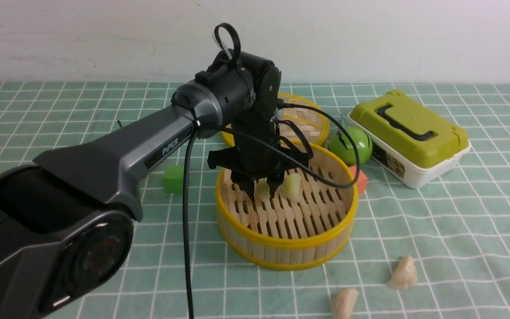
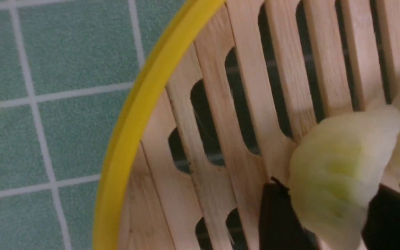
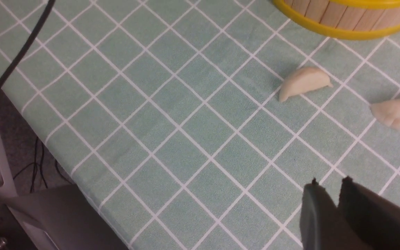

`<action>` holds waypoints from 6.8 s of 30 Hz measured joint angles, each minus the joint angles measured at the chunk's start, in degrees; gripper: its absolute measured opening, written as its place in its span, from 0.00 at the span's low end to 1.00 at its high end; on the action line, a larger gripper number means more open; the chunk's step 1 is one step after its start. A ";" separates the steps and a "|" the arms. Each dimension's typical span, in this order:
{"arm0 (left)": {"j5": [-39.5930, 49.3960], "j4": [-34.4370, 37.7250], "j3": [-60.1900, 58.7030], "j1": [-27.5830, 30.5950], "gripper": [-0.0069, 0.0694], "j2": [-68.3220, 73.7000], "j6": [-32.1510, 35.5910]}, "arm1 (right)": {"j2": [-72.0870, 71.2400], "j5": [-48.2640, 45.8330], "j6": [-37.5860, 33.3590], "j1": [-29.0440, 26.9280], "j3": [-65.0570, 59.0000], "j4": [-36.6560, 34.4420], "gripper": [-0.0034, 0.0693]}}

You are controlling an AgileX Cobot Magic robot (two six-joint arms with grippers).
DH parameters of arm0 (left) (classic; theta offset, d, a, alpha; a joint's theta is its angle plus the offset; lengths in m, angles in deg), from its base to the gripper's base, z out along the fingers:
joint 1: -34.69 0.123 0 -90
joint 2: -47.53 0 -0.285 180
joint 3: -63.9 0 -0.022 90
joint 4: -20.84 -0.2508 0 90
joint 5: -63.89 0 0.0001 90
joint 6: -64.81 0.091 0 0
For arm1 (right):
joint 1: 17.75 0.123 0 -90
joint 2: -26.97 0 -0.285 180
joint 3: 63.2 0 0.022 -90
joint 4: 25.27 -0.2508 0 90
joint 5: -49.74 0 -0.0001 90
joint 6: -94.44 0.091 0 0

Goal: Put the dumplings into the steamer on the table with the blue tablecloth.

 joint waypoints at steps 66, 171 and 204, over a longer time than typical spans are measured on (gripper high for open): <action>-12.20 -6.65 -81.91 -1.74 0.07 -95.06 5.70 | 64.30 14.31 33.18 -0.06 19.12 3.96 0.34; -10.82 -9.36 -81.91 -1.82 0.09 -95.06 5.70 | 75.72 1.78 29.30 -2.50 53.54 14.02 0.37; -15.81 -14.12 -93.01 -1.82 0.10 -119.06 -1.98 | 49.40 1.34 20.58 4.89 46.57 15.08 0.36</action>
